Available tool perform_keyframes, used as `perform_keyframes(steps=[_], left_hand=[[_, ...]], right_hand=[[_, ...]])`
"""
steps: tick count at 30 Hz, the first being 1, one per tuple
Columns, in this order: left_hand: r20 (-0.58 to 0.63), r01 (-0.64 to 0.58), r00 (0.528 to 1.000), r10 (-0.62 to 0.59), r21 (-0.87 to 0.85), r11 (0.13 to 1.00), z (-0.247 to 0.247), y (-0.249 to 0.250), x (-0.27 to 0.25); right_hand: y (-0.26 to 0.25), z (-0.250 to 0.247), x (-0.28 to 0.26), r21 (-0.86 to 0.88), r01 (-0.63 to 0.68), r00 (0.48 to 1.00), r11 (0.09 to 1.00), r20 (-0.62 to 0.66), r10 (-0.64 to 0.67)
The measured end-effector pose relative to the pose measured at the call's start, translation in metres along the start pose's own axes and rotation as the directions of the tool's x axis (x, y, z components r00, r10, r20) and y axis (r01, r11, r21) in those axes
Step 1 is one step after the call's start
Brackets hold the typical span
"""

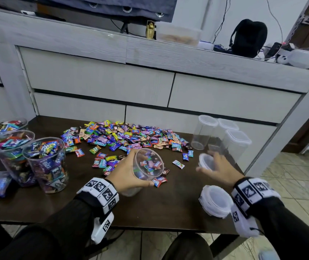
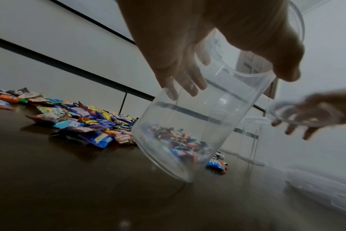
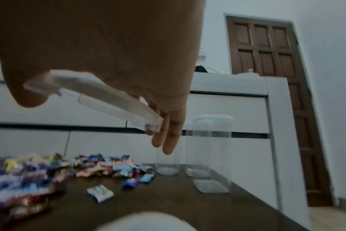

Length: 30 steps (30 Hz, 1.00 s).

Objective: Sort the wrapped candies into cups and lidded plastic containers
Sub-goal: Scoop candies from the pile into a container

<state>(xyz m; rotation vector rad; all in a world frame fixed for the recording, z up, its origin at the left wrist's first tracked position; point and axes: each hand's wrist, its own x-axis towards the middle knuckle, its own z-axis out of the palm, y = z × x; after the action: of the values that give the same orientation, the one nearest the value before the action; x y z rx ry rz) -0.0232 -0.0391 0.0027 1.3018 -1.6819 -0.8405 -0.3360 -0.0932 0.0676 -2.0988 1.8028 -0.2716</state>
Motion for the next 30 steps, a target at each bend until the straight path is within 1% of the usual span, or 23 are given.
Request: perform_keyframes(steps=[2,3,6,10,15,17,18,20,21,22,23,24,25,26,27,28,29,30], left_hand=[[0.013,0.008,1.000,-0.008,-0.034,0.999,-0.001,0.001,-0.002],[0.021,0.015,1.000,-0.014,-0.056,0.998,-0.001,0.000,-0.003],[0.032,0.032,0.999,-0.027,-0.149,0.988,0.000,-0.004,-0.007],[0.055,0.055,0.997,-0.044,-0.207,0.977,-0.002,-0.012,-0.015],[0.104,0.020,0.994,0.014,-0.315,0.949,-0.006,-0.021,-0.020],[0.109,0.030,0.994,0.010,-0.363,0.931,-0.009,-0.021,-0.023],[0.086,0.040,0.996,-0.008,-0.381,0.924,-0.011,-0.021,-0.024],[-0.013,0.058,0.998,-0.068,-0.393,0.918,-0.015,-0.022,-0.025],[-0.071,0.060,0.993,-0.091,-0.360,0.931,-0.019,-0.022,-0.025],[-0.130,0.066,0.986,-0.106,-0.276,0.959,-0.024,-0.023,-0.026],[-0.187,0.097,0.975,-0.124,-0.146,0.985,-0.029,-0.025,-0.025],[-0.239,0.156,0.959,-0.150,0.005,0.988,-0.034,-0.030,-0.023],[-0.277,0.231,0.944,-0.180,0.163,0.959,-0.040,-0.035,-0.020],[-0.288,0.314,0.931,-0.224,0.323,0.893,-0.044,-0.040,-0.016],[-0.272,0.390,0.917,-0.292,0.463,0.796,-0.048,-0.045,-0.011],[-0.245,0.451,0.891,-0.381,0.566,0.690,-0.051,-0.050,-0.005],[-0.220,0.494,0.854,-0.472,0.630,0.599,-0.053,-0.056,0.001],[-0.201,0.523,0.812,-0.548,0.667,0.530,-0.054,-0.062,0.005]], right_hand=[[0.023,0.014,-0.012,-0.150,-0.074,0.996,0.986,0.045,0.082],[0.033,0.023,-0.017,-0.193,-0.106,0.991,0.975,0.064,0.120],[0.051,0.046,-0.028,-0.241,-0.168,0.975,0.956,0.100,0.197],[0.057,0.060,-0.031,-0.267,-0.177,0.978,0.947,0.059,0.200],[0.053,0.063,-0.027,-0.338,-0.208,0.970,0.918,0.051,0.239],[0.047,0.062,-0.026,-0.345,-0.197,0.975,0.918,0.027,0.219],[0.043,0.062,-0.026,-0.346,-0.168,0.983,0.923,0.007,0.182],[0.030,0.063,-0.025,-0.335,-0.066,0.998,0.940,-0.026,0.060],[0.021,0.064,-0.023,-0.317,-0.002,1.000,0.948,-0.030,-0.008],[0.012,0.067,-0.020,-0.297,0.056,0.998,0.953,-0.021,-0.065],[0.002,0.071,-0.015,-0.272,0.101,0.994,0.957,-0.001,-0.105],[-0.008,0.076,-0.009,-0.245,0.126,0.992,0.961,0.028,-0.123],[-0.018,0.081,-0.002,-0.216,0.134,0.990,0.967,0.062,-0.123],[-0.026,0.086,0.006,-0.189,0.129,0.989,0.974,0.098,-0.112],[-0.033,0.092,0.014,-0.167,0.112,0.987,0.980,0.133,-0.090],[-0.039,0.099,0.022,-0.151,0.082,0.985,0.985,0.165,-0.057],[-0.043,0.106,0.030,-0.146,0.045,0.982,0.988,0.188,-0.017],[-0.047,0.114,0.036,-0.156,0.008,0.979,0.988,0.204,0.024]])
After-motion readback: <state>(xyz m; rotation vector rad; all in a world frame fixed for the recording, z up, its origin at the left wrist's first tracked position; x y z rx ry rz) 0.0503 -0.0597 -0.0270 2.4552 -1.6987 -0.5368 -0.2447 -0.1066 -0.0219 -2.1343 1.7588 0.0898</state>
